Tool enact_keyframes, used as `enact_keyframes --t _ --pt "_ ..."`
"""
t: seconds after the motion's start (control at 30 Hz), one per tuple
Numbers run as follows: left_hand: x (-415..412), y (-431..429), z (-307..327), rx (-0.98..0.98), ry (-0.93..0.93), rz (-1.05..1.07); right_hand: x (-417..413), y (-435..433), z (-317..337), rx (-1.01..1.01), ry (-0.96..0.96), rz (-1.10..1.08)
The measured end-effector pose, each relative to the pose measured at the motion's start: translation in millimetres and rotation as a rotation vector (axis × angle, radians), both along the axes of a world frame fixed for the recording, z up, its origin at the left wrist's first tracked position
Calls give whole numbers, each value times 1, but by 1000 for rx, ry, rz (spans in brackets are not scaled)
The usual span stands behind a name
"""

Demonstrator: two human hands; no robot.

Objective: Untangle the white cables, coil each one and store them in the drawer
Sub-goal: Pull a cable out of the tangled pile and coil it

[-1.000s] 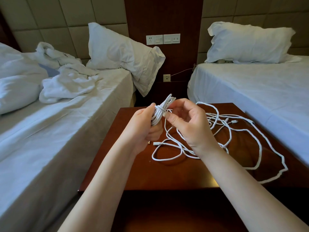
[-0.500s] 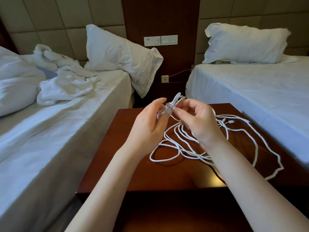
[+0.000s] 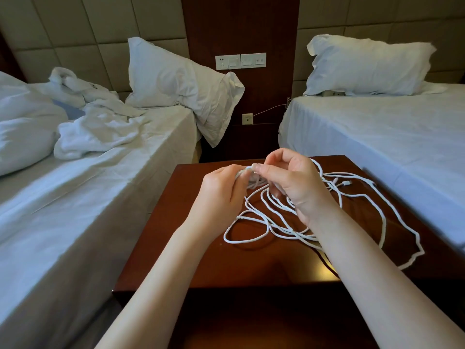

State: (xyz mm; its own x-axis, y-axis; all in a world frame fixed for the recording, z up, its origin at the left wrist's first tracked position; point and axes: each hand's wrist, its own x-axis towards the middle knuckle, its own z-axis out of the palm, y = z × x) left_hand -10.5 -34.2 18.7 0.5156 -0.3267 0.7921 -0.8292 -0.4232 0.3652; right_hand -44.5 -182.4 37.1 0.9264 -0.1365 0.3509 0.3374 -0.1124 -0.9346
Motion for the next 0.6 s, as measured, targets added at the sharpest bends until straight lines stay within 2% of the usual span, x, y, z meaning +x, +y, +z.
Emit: enact_keyframes --t 0.1,0.2,0.37,0.5,0.6 --pt "2 -3 -1 -22 16 29 1 -1 1 -23 16 -8" --pt "5 1 -2 32 55 74 0 -7 2 -142 -12 -23" --pt "6 4 -4 84 43 108 0 -16 2 -625 -211 -183" --pt "6 4 -4 67 56 106 0 -17 3 -736 -108 -117" --pt "4 7 -1 98 56 87 -2 -17 4 -733 -24 -56"
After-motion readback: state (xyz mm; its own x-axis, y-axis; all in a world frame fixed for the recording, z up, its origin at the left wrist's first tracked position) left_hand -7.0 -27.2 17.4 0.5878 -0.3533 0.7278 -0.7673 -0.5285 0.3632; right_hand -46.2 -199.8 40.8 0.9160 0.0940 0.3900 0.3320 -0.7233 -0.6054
